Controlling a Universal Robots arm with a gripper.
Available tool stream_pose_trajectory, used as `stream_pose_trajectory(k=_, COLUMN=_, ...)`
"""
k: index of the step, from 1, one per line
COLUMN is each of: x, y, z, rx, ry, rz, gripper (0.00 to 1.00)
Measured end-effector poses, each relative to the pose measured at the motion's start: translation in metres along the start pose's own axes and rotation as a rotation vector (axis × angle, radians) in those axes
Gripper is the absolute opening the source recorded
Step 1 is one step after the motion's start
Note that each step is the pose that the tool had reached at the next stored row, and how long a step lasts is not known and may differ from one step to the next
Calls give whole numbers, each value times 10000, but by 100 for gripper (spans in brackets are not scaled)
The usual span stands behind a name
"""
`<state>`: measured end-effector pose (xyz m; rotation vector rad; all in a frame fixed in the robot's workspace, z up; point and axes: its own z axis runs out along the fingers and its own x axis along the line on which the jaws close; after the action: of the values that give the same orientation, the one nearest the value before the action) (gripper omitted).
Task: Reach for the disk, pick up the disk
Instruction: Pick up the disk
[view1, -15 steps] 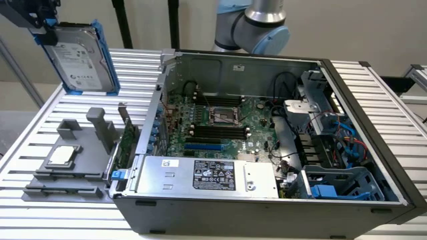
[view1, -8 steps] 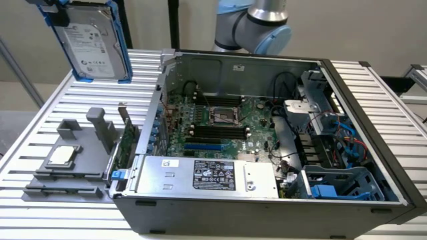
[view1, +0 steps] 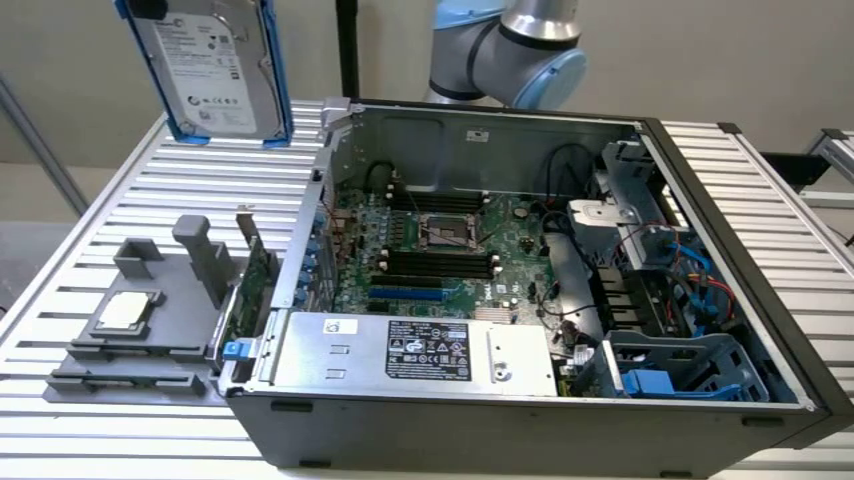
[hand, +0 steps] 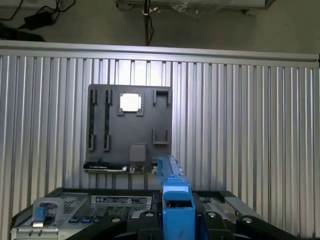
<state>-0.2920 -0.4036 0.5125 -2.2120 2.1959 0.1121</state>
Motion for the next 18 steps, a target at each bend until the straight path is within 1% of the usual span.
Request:
stream_pose_trajectory(k=3, x=17, y=-137, z=-78, rx=-50, ry=-1, rz=3, gripper=33)
stream_pose_trajectory(k=6, x=43, y=-271, z=-114, rx=-110, ry=0, rz=6, gripper=33)
stream_pose_trajectory(k=18, x=196, y=-816, z=-143, rx=-115, ry=-1, rz=8, gripper=33)
